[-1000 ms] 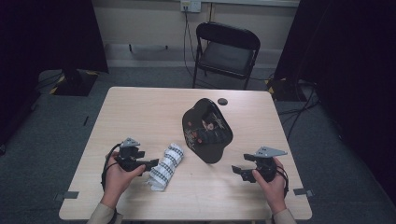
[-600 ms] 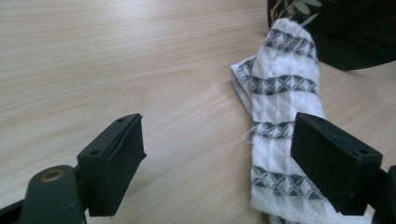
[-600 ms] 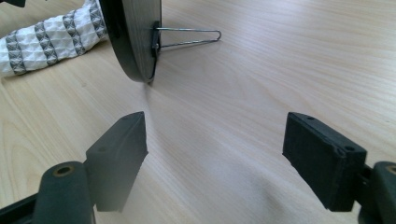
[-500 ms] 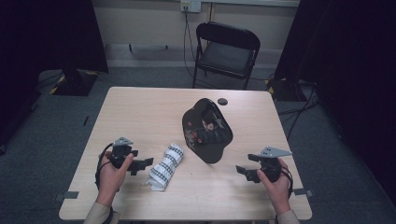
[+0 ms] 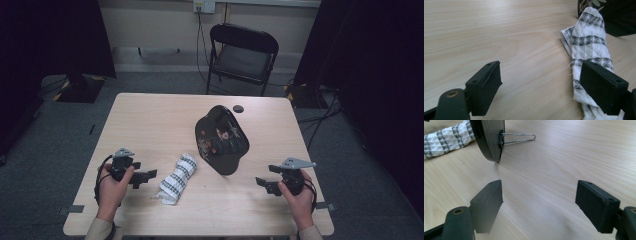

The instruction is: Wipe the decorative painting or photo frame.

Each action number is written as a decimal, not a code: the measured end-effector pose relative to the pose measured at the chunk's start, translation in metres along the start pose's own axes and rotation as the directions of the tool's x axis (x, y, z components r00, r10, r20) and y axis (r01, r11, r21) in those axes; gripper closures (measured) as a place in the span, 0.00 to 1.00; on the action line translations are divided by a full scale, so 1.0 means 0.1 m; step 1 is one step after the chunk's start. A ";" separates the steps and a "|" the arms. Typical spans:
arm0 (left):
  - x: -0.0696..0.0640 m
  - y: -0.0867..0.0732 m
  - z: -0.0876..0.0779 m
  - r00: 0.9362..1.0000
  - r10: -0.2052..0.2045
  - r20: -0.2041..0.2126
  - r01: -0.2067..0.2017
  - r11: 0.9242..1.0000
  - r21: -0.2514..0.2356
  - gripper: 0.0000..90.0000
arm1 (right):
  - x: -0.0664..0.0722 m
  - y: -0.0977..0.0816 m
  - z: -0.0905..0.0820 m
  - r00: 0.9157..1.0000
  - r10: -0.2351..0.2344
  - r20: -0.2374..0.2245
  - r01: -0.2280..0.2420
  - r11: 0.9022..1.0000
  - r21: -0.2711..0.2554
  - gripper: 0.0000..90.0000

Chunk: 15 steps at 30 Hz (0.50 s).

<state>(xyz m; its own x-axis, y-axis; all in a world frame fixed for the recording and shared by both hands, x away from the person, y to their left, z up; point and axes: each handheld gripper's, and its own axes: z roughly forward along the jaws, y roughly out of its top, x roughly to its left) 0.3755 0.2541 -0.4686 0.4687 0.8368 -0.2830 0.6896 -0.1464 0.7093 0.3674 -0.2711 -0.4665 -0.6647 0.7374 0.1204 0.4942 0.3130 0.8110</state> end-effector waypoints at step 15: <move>0.14 -0.08 -0.05 1.000 -0.016 -0.021 0.016 1.000 0.009 0.20 | -0.07 -0.04 -0.03 1.000 0.000 0.024 0.000 1.000 0.007 0.25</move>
<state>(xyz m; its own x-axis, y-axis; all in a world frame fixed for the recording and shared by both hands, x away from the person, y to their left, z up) 0.3736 0.2699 -0.4752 0.4460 0.8499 -0.2806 0.7022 -0.1379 0.6985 0.3678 -0.2794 -0.4691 -0.6511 0.7515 0.1065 0.4984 0.3174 0.8068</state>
